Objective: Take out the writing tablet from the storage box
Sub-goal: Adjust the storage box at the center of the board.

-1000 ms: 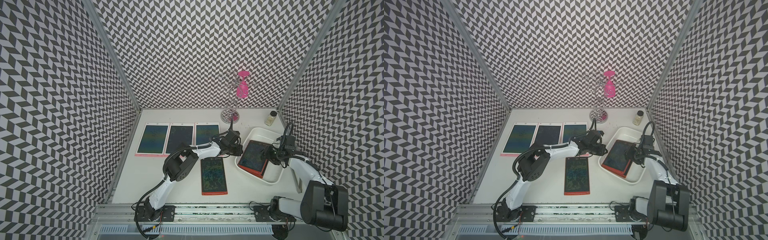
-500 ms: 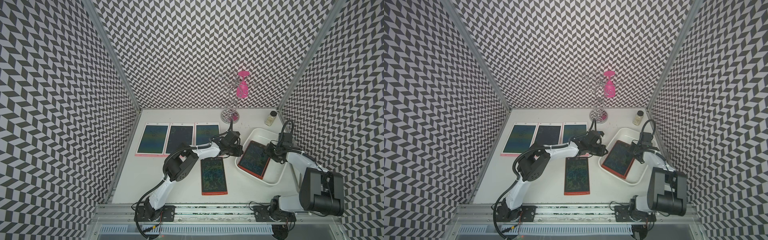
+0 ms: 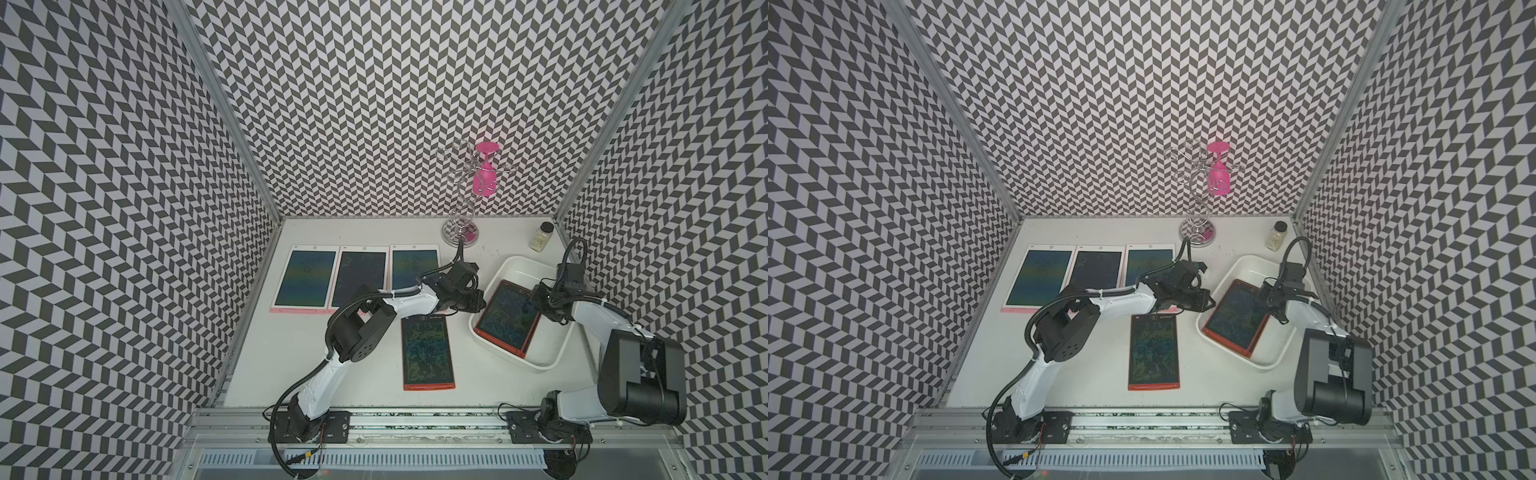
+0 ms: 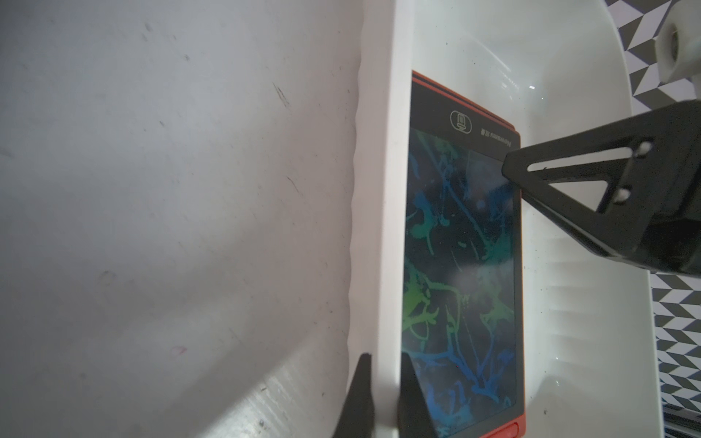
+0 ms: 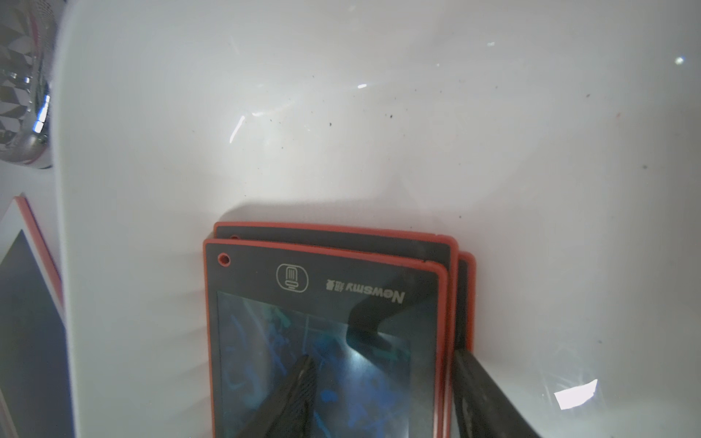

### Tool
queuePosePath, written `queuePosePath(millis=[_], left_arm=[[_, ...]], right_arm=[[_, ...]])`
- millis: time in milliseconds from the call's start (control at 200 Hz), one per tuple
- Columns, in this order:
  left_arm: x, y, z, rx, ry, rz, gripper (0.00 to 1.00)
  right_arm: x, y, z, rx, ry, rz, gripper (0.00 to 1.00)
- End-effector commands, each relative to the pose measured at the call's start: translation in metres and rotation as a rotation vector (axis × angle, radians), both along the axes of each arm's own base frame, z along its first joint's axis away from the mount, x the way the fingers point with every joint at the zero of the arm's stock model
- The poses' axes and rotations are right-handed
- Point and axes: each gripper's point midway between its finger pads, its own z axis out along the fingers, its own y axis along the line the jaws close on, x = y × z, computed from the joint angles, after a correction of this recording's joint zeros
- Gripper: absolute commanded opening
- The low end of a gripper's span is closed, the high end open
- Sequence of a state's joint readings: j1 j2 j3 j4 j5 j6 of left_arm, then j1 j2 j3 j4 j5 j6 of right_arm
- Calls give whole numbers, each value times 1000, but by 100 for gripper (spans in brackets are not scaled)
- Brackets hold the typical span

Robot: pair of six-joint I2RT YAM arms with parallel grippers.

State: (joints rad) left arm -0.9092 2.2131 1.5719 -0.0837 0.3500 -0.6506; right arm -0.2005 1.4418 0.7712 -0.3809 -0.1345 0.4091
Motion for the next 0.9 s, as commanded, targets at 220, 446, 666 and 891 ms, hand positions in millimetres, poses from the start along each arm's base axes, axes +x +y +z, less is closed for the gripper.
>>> queuePosePath(millis=[220,446,666,891], left_arm=[[-8,-4,24,-60,4,-30,0],[-8,-4,27,-64,1,-29,0],[-8,-4,26,-63,2,-28,0],[-8,-4,26,-64,2,-31,0]], right_arm=[[22,11,20,47,-81,54,57],[20,4,19,8,-58,36,57],[19,0,15,-4,-50,17,57],[19,-7,24,-41,-73,-10,58]])
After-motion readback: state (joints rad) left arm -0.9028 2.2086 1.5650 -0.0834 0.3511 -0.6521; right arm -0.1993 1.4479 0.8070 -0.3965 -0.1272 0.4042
